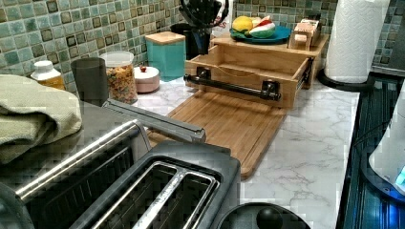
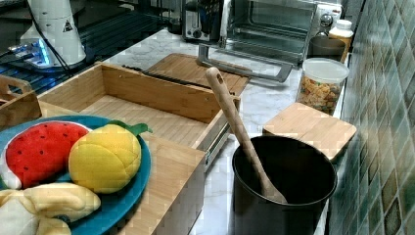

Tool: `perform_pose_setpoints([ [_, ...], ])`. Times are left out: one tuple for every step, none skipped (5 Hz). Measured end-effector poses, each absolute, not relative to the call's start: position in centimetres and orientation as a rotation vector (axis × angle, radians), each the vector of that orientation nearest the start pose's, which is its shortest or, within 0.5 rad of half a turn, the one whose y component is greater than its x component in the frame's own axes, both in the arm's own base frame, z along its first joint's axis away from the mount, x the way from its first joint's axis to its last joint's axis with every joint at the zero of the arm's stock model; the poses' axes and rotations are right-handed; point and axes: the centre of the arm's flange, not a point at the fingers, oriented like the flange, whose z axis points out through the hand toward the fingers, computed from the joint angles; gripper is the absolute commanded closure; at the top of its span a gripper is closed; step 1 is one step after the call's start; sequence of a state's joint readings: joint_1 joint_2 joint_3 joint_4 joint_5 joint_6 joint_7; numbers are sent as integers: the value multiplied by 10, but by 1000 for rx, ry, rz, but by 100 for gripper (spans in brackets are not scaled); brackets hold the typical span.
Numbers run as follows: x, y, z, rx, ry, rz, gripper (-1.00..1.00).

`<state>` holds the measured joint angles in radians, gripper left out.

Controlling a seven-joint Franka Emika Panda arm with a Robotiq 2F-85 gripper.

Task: Close the drawer.

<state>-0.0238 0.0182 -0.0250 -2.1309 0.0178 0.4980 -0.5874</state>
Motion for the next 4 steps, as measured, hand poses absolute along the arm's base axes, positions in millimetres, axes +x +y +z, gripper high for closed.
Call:
perform_pose_setpoints([
  [529,-25,375,-3097,171,90,100],
  [528,-24,357,-3073,142,22,100],
  [527,-26,337,-3081,95,-71,100],
  [520,-27,316,-3082,66,-3,100],
])
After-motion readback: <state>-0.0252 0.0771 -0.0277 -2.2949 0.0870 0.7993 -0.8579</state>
